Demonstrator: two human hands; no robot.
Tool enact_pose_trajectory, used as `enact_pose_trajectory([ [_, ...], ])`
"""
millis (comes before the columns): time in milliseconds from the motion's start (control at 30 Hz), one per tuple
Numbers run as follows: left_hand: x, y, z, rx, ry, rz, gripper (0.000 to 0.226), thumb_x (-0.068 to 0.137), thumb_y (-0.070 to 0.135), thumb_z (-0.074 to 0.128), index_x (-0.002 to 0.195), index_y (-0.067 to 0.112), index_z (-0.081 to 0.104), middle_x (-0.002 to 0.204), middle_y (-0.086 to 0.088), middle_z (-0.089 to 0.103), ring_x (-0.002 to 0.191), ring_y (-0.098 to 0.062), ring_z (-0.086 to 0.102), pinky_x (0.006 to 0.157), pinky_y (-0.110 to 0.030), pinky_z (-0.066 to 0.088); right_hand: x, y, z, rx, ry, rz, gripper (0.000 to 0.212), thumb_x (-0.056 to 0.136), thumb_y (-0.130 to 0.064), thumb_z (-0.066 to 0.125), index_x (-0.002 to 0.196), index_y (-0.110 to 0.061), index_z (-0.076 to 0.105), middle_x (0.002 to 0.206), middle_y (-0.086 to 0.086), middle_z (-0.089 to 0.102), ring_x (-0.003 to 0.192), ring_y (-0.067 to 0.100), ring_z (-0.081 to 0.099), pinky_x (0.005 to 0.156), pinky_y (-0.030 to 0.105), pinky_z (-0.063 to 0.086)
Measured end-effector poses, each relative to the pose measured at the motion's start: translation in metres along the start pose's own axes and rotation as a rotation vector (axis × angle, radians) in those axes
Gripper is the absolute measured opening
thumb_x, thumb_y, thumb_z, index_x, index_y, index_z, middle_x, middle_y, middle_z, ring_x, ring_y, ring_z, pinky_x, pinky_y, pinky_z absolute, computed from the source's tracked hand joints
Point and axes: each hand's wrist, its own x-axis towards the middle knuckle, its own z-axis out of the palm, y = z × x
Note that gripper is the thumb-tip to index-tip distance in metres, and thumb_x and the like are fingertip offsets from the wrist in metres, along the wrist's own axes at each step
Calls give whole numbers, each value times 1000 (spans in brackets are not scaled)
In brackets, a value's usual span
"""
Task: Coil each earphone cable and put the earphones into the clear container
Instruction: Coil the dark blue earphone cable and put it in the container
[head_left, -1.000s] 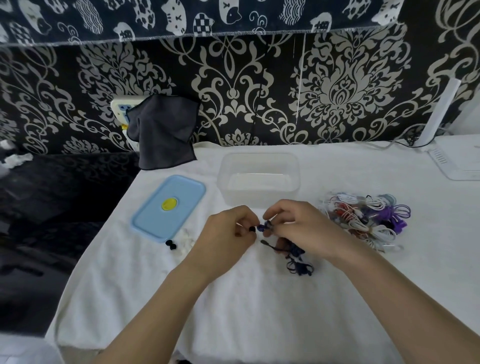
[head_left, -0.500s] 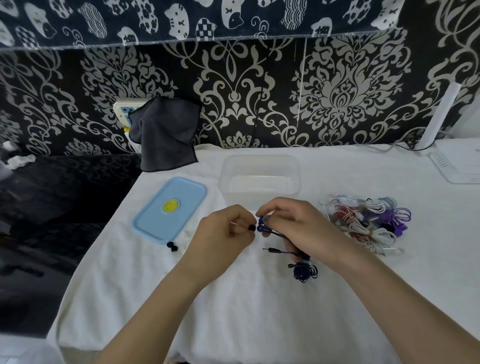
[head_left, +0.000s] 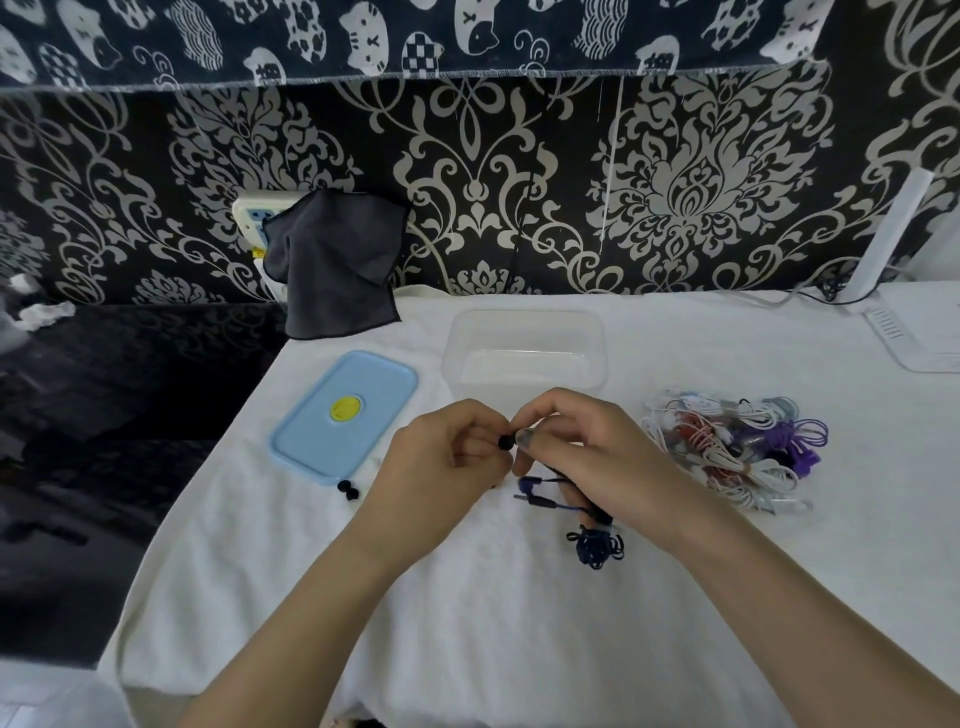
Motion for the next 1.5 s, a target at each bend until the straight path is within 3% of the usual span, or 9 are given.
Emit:
enact_pose_trajectory([
  [200, -1, 3, -1, -18, 10, 5, 25, 85, -6, 63, 93, 16, 72, 79, 2, 77, 80, -19, 75, 82, -32, 60, -1, 2, 1, -28, 42, -39, 8, 100, -19, 58, 97, -12, 56, 86, -2, 77, 39, 16, 42, 40, 19, 37],
  [567, -4, 6, -5, -4, 35, 33, 29, 85, -7, 63, 95, 19, 72, 81, 2, 75, 77, -19, 73, 83, -36, 60, 1, 3, 5, 12, 86, -26, 8, 99, -19, 58, 92, -15, 59, 84, 0, 76, 43, 20, 45, 40, 22, 38],
  [833, -6, 11, -12, 4, 11, 118, 21, 90, 3, 71, 97, 22, 75, 85, 9, 76, 84, -8, 73, 78, -13, 52, 3, 1, 4, 242, 53, 82, 13, 98, -17, 60, 89, -8, 60, 75, 5, 68, 41, 18, 37, 43, 25, 32],
  [1067, -8, 15, -16, -40, 15, 208, 16, 90, 4, 72, 95, 19, 74, 84, 9, 77, 84, -6, 73, 78, -10, 49, 4, -1, 5, 426, 25, 121, 16, 96, -14, 62, 91, 0, 56, 72, 9, 61, 33, 16, 35, 41, 22, 24],
  [1233, -7, 15, -18, -76, 21, 212, 14, 89, 4, 74, 93, 18, 73, 84, 5, 76, 83, -11, 73, 81, -16, 53, 3, -1, 5, 425, -11, 66, 15, 97, -13, 60, 88, -1, 57, 73, 9, 62, 34, 18, 29, 40, 22, 27],
  [1333, -7, 16, -19, -105, 17, 208, 12, 88, 3, 74, 91, 14, 73, 79, 7, 74, 78, -8, 71, 76, -14, 50, 1, -3, 6, 449, -14, 53, 16, 98, -11, 58, 89, 2, 55, 73, 10, 61, 37, 17, 25, 38, 20, 33],
  [1500, -5, 17, -19, -171, 4, 172, 8, 89, 4, 73, 90, 11, 72, 72, 8, 71, 69, -5, 66, 70, -14, 48, 1, -1, 7, 428, -19, 6, 18, 99, -13, 58, 91, 3, 53, 73, 8, 63, 39, 18, 25, 41, 24, 25],
])
